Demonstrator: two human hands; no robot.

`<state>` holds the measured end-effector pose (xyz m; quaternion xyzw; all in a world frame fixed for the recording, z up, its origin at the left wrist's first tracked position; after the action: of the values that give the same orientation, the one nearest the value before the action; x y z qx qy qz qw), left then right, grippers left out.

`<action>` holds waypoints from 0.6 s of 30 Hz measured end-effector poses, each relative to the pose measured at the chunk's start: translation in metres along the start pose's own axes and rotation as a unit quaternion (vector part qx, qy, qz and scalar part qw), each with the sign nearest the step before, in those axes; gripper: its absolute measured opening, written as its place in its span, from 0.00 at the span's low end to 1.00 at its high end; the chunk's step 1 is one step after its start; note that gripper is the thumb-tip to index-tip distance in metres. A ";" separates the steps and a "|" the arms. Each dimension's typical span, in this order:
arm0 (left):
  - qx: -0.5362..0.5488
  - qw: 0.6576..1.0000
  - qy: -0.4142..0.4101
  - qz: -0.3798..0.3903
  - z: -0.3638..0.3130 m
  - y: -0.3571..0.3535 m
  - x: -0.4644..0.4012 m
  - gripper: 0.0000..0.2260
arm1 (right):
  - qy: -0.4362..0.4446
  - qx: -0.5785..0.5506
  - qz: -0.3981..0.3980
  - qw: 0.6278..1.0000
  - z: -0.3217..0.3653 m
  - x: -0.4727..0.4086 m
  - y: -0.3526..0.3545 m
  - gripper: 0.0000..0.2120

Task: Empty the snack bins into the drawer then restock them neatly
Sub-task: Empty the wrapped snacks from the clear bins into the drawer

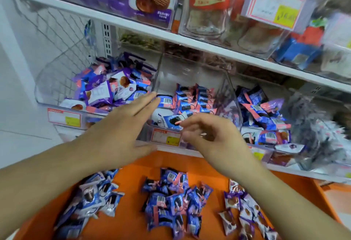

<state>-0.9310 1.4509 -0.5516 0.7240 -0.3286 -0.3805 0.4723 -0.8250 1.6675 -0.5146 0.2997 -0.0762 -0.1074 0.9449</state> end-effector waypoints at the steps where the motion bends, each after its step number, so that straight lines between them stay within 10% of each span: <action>1: -0.001 1.000 -0.006 -0.013 0.001 0.000 0.000 0.51 | 0.022 0.031 -0.025 0.999 0.009 -0.014 0.004 0.08; 8: -0.048 0.999 -0.013 -0.022 0.007 0.002 -0.006 0.48 | -0.058 0.368 0.103 0.922 -0.005 -0.105 -0.004 0.20; 18: 0.035 0.998 0.014 0.040 0.014 0.020 0.005 0.46 | 0.001 0.045 -0.043 0.998 0.011 -0.032 0.020 0.15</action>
<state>-0.9431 1.4339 -0.5382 0.7317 -0.3640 -0.3398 0.4656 -0.8549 1.6849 -0.4967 0.3455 -0.0669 -0.1442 0.9249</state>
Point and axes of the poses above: each hand's wrist, its own x-axis away from the middle knuckle, its own y-axis out of the back of the hand, z = x × y, the point moved 2 cm from there along -x, towards the middle knuckle, and after that the axes turned 11 degrees about -y, right-handed, at the moved point
